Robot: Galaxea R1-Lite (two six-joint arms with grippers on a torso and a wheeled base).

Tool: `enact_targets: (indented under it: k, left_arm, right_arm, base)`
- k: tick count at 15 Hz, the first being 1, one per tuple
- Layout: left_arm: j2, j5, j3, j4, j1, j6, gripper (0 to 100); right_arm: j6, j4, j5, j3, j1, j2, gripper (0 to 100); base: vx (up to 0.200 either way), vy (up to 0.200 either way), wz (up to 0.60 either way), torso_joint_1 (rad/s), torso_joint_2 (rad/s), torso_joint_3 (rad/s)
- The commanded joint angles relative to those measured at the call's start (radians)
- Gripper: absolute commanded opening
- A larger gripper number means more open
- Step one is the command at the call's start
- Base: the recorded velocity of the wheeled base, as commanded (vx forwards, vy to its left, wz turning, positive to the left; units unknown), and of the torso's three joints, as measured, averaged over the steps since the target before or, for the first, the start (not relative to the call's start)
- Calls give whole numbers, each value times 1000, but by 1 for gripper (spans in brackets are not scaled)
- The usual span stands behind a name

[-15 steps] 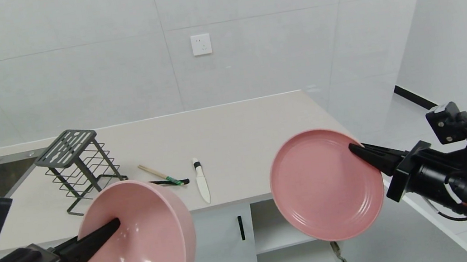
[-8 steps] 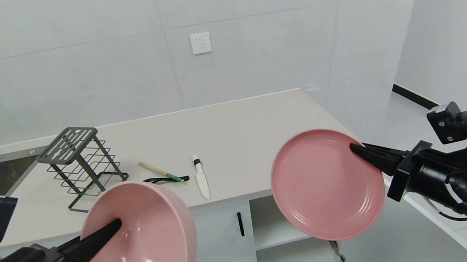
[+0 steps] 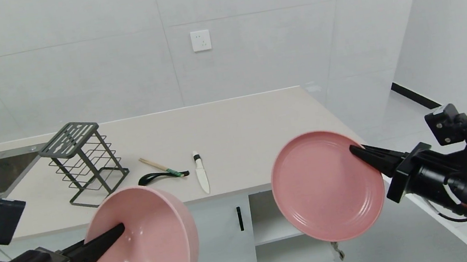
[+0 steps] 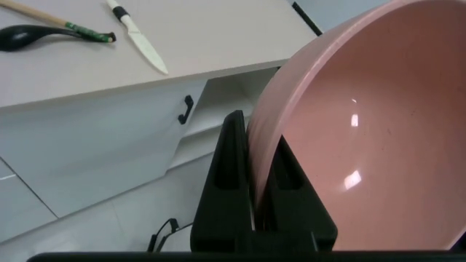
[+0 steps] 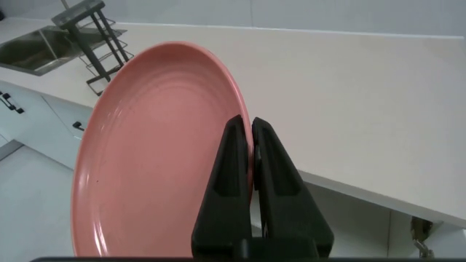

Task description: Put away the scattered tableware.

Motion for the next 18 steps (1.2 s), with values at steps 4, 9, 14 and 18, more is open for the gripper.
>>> enact_targets:
  k: [4,9,14,18]
  left_arm:
    - [24,0,4,-2,0,0,0]
    - [24,0,-1,-2,0,0,0]
    - [18,0,-7,-8,37,0,0]
    - [62,-6,24,-46,40,6,0]
  right_arm:
    - [-1,-2,1,3,4,4,0]
    - [-1,-2,1,0,6,2,0]
    - [-1,-2,1,2,38,33,0]
    - [-1,-2,1,-1,39,31,0]
  base:
    - [0,0,0,-128,260,117]
    - [0,0,0,-109,212,105]
    - [0,0,0,-17,34,19]
    - [0,0,0,0,0,0]
